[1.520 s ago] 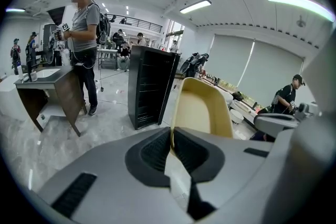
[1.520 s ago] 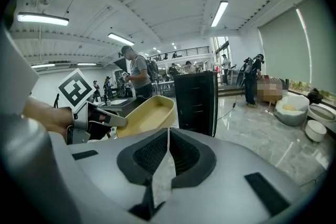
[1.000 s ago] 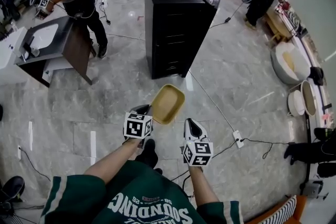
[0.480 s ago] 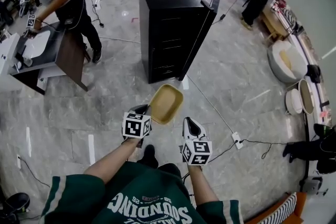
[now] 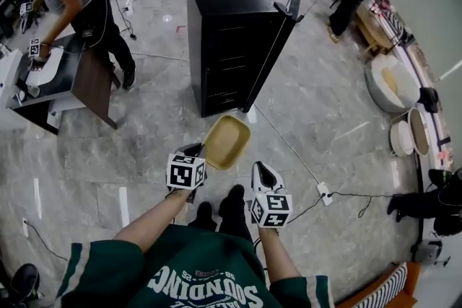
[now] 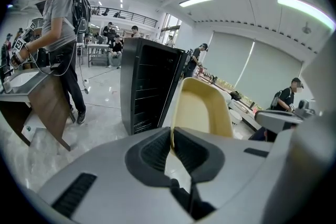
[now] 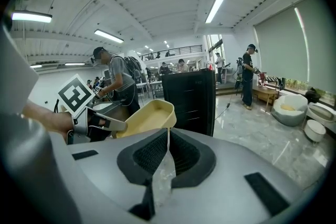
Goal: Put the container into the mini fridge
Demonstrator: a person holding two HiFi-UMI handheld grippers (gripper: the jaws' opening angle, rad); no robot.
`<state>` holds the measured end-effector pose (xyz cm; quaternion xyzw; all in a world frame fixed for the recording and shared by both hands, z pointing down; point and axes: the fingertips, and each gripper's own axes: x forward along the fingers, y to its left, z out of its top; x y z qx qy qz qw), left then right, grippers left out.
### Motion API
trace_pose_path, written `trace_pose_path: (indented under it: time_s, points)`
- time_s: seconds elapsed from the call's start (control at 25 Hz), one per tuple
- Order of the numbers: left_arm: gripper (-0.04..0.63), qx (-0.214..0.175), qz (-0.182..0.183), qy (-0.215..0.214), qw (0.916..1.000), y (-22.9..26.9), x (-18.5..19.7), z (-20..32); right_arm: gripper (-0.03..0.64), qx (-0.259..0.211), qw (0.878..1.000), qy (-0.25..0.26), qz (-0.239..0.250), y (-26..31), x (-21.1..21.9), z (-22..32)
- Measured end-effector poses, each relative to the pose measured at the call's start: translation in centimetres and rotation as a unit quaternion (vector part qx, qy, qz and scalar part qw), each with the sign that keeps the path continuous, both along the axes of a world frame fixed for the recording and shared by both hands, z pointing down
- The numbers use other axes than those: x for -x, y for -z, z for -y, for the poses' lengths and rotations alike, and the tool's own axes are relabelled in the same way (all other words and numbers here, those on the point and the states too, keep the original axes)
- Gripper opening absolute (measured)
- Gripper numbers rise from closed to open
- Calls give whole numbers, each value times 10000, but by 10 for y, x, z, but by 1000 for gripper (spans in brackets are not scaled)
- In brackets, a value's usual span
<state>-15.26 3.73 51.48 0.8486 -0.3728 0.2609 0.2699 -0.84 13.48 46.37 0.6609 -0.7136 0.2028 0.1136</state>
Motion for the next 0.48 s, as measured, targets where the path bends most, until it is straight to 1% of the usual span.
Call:
trace_pose_path:
  time_s: [0.24, 0.48]
  points:
    - [29, 13, 37, 50, 10000, -6, -8, 20, 35, -42, 10000, 47, 41, -4, -9, 25]
    - [29, 50, 93, 147, 9998, -8, -20, 52, 35, -36, 9998, 167, 104, -8, -23, 66]
